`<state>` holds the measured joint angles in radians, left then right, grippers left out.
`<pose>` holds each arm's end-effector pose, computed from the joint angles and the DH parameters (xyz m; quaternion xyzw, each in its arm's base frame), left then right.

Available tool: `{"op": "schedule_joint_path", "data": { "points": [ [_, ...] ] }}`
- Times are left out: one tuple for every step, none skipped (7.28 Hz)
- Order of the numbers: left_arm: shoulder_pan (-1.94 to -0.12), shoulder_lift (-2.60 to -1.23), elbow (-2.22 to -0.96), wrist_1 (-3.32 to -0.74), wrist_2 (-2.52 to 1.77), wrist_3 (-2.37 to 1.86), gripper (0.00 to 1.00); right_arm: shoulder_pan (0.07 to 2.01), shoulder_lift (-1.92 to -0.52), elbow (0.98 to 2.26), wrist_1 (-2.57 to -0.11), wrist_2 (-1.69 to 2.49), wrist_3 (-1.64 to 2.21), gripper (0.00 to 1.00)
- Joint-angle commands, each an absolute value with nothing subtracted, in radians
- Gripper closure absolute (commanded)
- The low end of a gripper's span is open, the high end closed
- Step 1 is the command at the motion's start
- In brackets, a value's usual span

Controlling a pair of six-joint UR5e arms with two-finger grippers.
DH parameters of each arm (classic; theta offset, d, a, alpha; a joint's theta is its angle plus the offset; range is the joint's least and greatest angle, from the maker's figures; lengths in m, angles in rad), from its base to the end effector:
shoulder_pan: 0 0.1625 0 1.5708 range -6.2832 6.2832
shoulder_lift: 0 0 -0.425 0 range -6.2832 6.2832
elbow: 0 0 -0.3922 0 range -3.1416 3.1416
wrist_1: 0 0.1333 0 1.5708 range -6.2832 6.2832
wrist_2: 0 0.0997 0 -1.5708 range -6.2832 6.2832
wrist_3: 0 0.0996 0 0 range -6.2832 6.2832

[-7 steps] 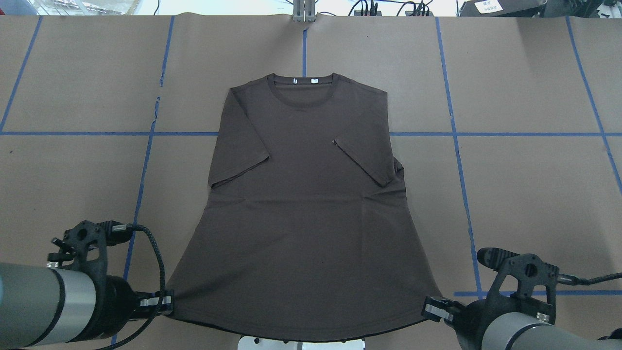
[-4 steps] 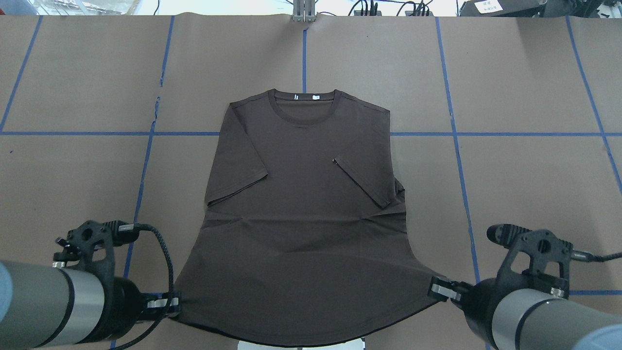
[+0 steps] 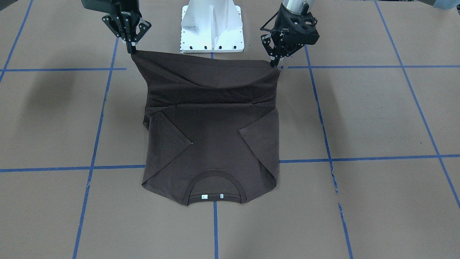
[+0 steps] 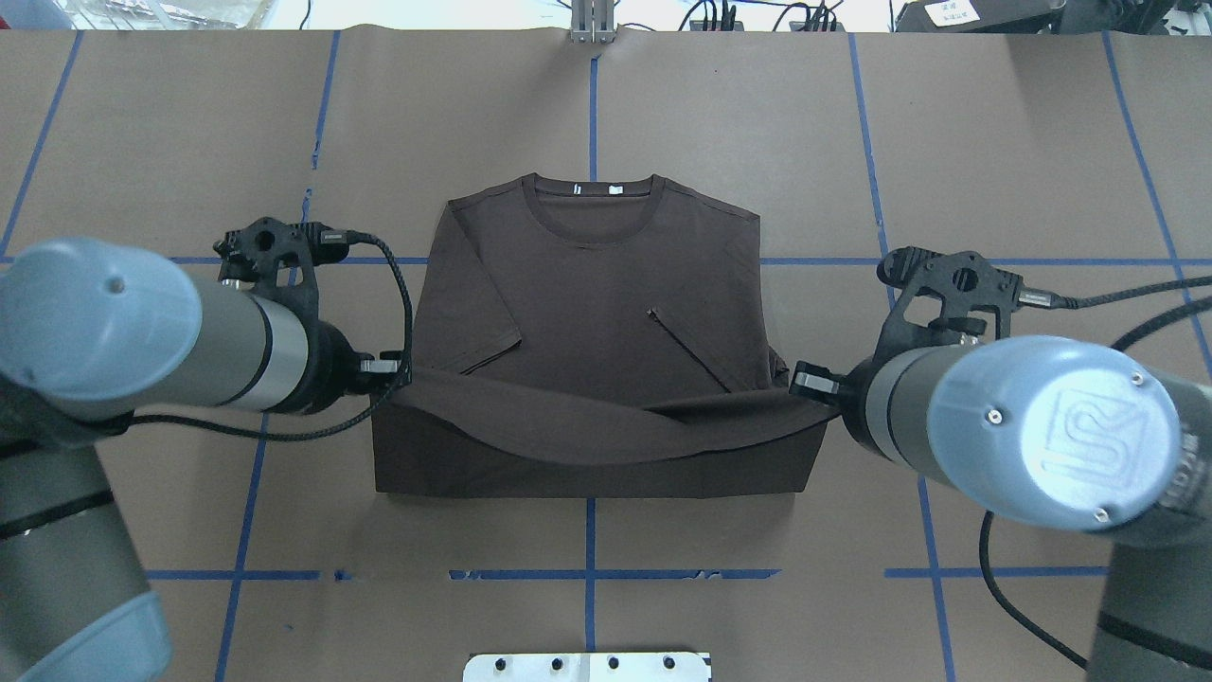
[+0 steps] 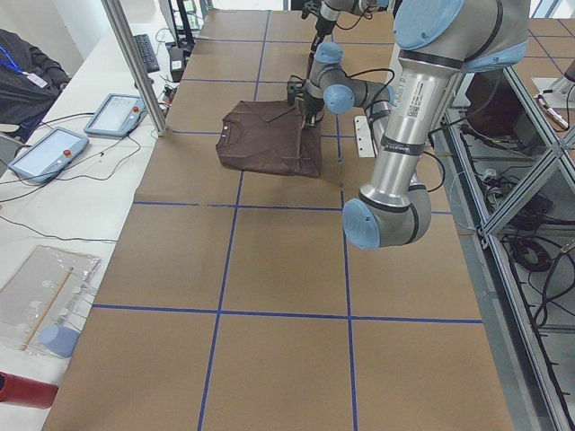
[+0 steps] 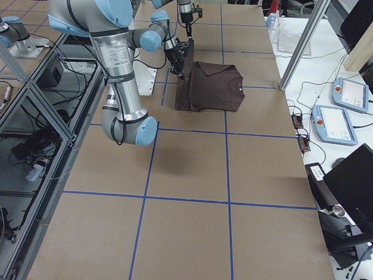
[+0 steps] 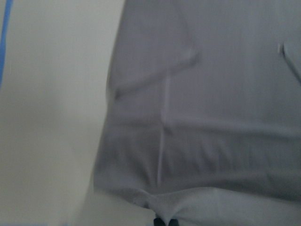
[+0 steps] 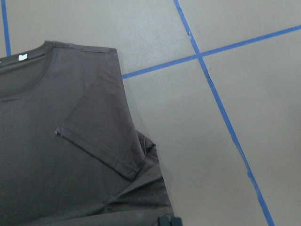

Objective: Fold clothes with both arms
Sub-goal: 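Carry the held hem with both grippers over the shirt toward the collar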

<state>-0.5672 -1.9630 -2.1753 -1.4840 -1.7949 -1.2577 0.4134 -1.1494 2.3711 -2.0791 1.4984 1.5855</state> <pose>0.3732 -0.3695 0.2068 0.0952 0.4378 -0.0644 0.8917 -0.3542 -0.3088 0.1916 0.1023 -0.3353 0.2113 0.9124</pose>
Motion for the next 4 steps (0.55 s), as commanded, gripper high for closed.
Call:
{"op": "schedule_joint_path", "data": {
  "points": [
    [-0.713, -2.038, -2.015, -1.497, -1.810, -1.126, 1.00, 0.527, -1.127, 2.126, -1.847, 1.522, 1.525, 1.00],
    [-0.730, -2.087, -1.909, -1.531, -1.807, -1.112, 1.00, 0.558, -1.126, 2.015, -1.751, 1.531, 1.513, 1.00],
    [-0.742, -2.117, -1.793, -1.636, -1.806, -1.112, 1.00, 0.590, -1.117, 1.932, -1.673, 1.531, 1.490, 1.00],
    [-0.749, -2.140, -1.695, -1.728, -1.804, -1.112, 1.00, 0.606, -1.080, 1.857, -1.649, 1.531, 1.476, 1.00]
  ]
}}
